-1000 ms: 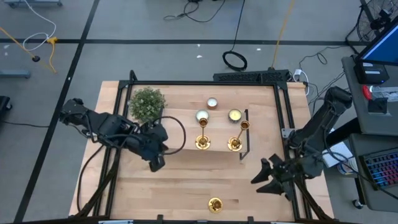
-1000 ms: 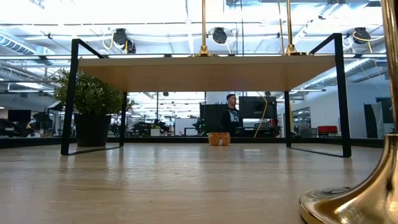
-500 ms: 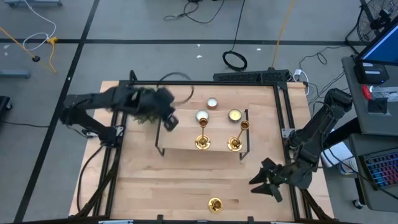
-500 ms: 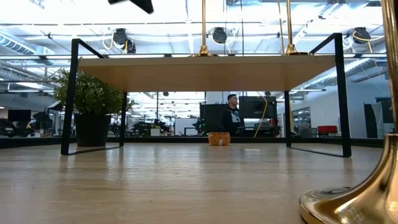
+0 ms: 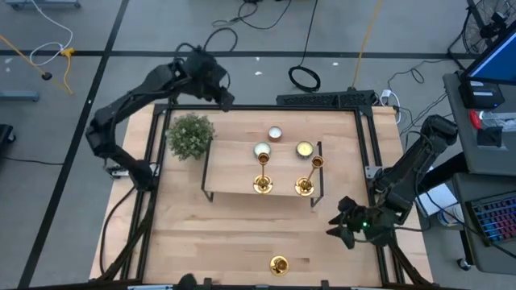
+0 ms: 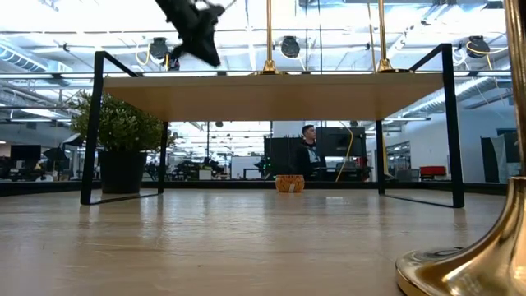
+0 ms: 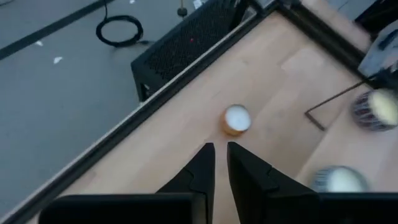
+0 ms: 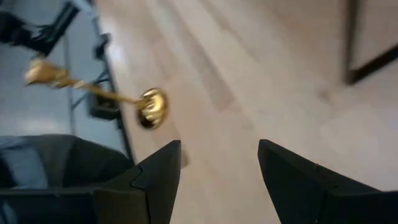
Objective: Pick & Place candle stick holders
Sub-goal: Put the scented candle on the shelf
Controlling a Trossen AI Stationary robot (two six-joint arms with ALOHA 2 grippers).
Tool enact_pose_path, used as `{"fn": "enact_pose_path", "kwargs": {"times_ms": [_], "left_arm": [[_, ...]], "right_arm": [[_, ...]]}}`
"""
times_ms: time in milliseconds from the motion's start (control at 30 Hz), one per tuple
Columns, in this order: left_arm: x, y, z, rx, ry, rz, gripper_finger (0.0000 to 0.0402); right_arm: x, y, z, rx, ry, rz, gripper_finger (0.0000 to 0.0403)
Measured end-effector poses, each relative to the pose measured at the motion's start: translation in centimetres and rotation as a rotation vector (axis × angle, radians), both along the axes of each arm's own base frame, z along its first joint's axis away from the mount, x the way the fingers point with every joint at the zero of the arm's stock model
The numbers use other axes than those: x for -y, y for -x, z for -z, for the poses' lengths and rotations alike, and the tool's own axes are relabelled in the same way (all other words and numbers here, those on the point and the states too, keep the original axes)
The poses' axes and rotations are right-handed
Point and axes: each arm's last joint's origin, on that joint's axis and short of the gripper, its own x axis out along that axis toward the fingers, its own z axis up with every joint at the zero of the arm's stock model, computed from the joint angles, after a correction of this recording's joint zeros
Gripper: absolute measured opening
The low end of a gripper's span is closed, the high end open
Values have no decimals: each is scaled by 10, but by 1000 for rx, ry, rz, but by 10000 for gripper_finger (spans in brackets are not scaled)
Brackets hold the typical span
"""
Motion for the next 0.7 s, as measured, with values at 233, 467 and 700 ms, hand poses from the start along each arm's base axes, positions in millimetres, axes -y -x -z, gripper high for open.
{"fn": "enact_pose_path", "kwargs": {"times_ms": [233, 467, 700], "left_arm": [[-35, -27, 57, -167, 85, 96, 72], [-48, -63, 116, -284, 159, 142, 195], [-54, -103, 100, -123, 159, 184, 302]], "right_arm": [[16, -8, 11, -115, -39, 103, 210], [29, -10, 35, -182, -120, 188, 210], [37, -13, 54, -141, -191, 234, 210]]}}
